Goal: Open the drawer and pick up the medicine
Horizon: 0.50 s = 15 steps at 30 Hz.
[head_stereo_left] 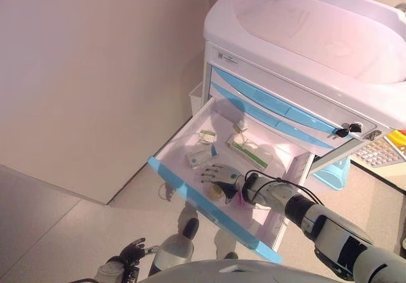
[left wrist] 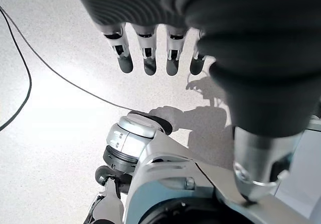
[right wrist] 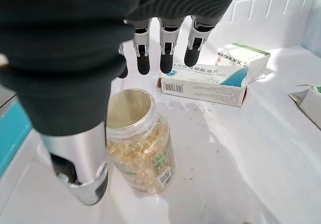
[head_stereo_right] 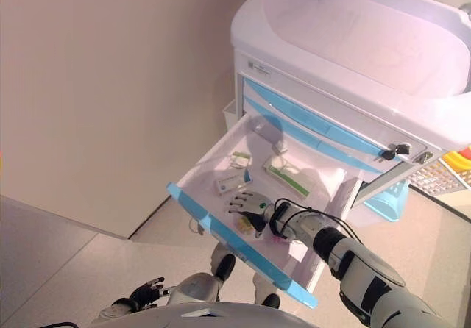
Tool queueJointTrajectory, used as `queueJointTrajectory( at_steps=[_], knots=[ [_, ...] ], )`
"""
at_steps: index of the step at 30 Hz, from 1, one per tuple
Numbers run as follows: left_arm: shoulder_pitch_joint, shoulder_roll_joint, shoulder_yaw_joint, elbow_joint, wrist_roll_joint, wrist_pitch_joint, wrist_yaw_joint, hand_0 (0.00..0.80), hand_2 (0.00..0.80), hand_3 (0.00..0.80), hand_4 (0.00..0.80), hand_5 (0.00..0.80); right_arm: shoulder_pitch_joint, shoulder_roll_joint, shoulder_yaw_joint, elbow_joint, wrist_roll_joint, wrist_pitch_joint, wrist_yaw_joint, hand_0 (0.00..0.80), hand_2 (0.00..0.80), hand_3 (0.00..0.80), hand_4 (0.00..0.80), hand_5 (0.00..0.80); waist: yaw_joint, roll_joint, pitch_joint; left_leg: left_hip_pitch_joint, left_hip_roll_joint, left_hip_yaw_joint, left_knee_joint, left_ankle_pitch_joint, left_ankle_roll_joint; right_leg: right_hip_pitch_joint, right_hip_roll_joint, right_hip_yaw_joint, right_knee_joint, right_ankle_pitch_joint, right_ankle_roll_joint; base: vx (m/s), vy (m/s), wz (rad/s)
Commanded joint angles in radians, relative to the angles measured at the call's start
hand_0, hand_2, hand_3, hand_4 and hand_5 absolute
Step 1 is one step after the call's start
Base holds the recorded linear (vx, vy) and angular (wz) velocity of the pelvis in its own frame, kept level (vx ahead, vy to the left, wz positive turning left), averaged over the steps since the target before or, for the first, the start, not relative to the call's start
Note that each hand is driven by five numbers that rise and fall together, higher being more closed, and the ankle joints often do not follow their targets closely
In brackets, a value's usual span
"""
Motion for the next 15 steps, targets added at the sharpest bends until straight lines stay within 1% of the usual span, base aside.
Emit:
queueJointTrajectory(
  at_steps=[1,15],
  knots=[
    [-0.030,0.003,-0.062,0.045,0.022,-0.028,0.008,0.000,0.000,0.000,0.000,0.000,-0.023,0.026,0.012,-0.010,-0.008,0.012,-0.022,0.000,0.000,0.000,0.000,0.000,0.013,-0.008,-0.003,0.014,-0.023,-0.012,0.001,-0.083,0.003,-0.007,-0.037,0.013,0.043,0.000,0.045,0.000,0.000,0.00],
    [-0.032,-0.004,-0.067,0.047,0.020,-0.030,0.015,0.000,0.000,0.000,0.000,0.000,-0.008,0.039,-0.004,0.004,-0.006,0.049,-0.047,0.000,0.000,0.000,0.000,0.000,0.010,-0.008,0.001,0.015,-0.022,-0.011,0.001,-0.084,0.004,-0.008,-0.037,0.014,0.042,0.002,0.046,0.000,0.000,0.00]
  ],
)
